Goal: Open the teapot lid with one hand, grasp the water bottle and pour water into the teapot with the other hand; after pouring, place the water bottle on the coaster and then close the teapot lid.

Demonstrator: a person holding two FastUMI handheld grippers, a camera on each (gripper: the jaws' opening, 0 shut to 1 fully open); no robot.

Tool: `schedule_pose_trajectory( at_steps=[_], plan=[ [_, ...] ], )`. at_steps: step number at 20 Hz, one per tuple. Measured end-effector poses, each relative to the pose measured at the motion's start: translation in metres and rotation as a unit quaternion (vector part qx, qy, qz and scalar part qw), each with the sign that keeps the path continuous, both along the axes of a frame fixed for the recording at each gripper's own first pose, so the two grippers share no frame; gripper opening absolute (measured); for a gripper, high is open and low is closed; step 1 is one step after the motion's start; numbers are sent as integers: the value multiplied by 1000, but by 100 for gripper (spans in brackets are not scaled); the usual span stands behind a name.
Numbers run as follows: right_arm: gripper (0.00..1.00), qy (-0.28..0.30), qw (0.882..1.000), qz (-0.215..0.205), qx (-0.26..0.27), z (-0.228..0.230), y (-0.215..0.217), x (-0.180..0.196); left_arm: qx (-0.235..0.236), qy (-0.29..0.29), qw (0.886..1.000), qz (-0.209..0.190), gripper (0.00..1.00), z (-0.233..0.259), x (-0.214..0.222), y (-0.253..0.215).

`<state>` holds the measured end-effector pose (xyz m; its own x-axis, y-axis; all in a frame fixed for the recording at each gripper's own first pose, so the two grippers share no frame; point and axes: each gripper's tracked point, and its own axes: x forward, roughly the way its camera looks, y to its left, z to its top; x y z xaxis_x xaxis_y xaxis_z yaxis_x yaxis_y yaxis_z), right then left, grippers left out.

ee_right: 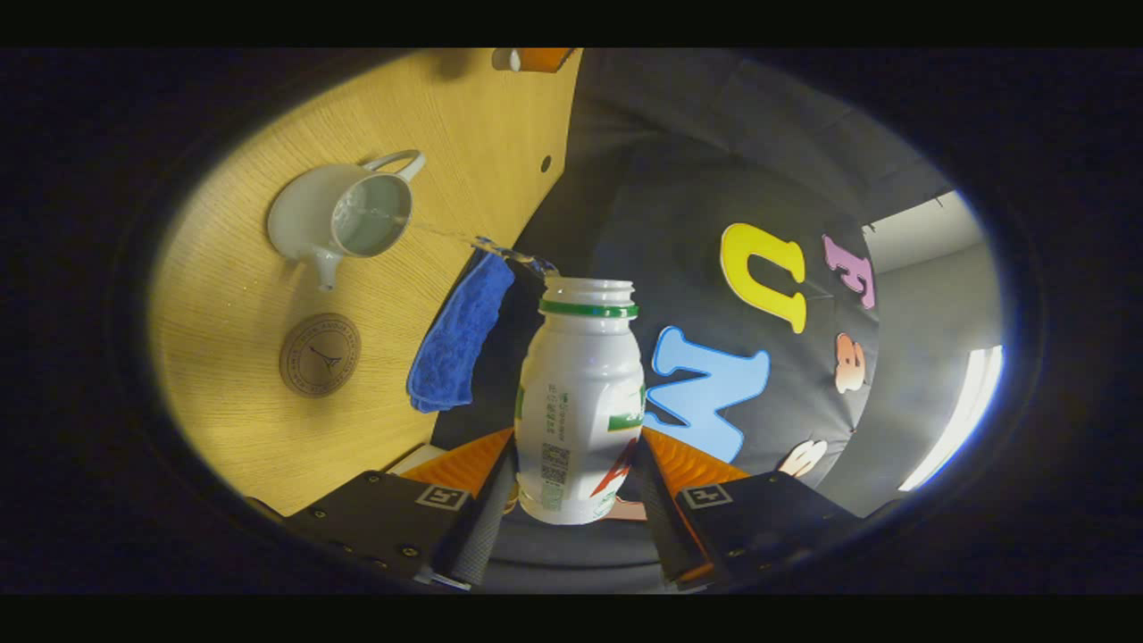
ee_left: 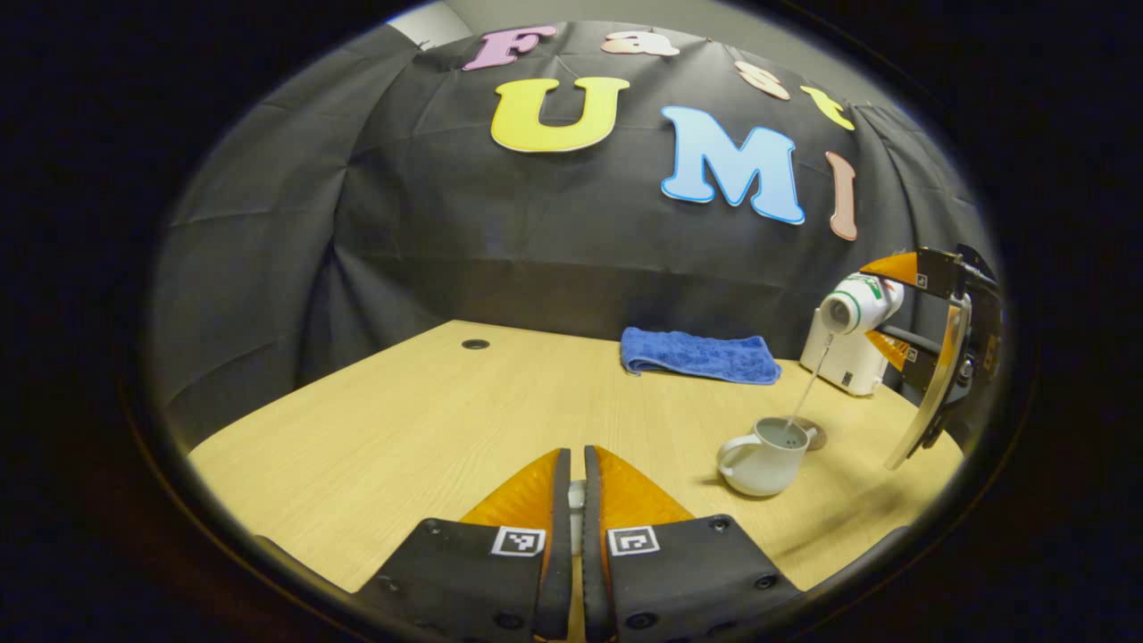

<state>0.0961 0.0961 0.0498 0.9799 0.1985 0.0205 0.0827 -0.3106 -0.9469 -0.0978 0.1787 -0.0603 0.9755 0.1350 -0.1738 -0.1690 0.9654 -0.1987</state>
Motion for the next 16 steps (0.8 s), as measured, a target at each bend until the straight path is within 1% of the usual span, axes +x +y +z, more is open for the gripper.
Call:
schedule_pose_trajectory(
  at_steps=[9, 10, 11, 12, 14, 15, 16],
  plan=[
    [71, -5, 1000, 3, -19, 5, 0, 0, -2, 4, 1000, -4, 12, -4, 3, -1],
    [71, -5, 1000, 4, -21, 5, 0, 0, -2, 4, 1000, -4, 8, -4, 2, -1],
    [71, -5, 1000, 4, -23, 5, -1, 0, -3, 5, 1000, -5, 8, -5, 3, -1],
    [71, -5, 1000, 5, -25, 6, -1, -1, -3, 6, 1000, -5, 15, -5, 3, -1],
    [71, -6, 1000, 7, -28, 5, 0, -1, -4, 7, 1000, -6, 8, -6, 4, -1],
    [71, -6, 1000, 7, -30, 5, 1, 0, -4, 8, 1000, -7, 12, -6, 3, -1],
    [71, -7, 999, 8, -32, 6, 1, -1, -5, 8, 1000, -7, 12, -6, 3, -1]
  ],
)
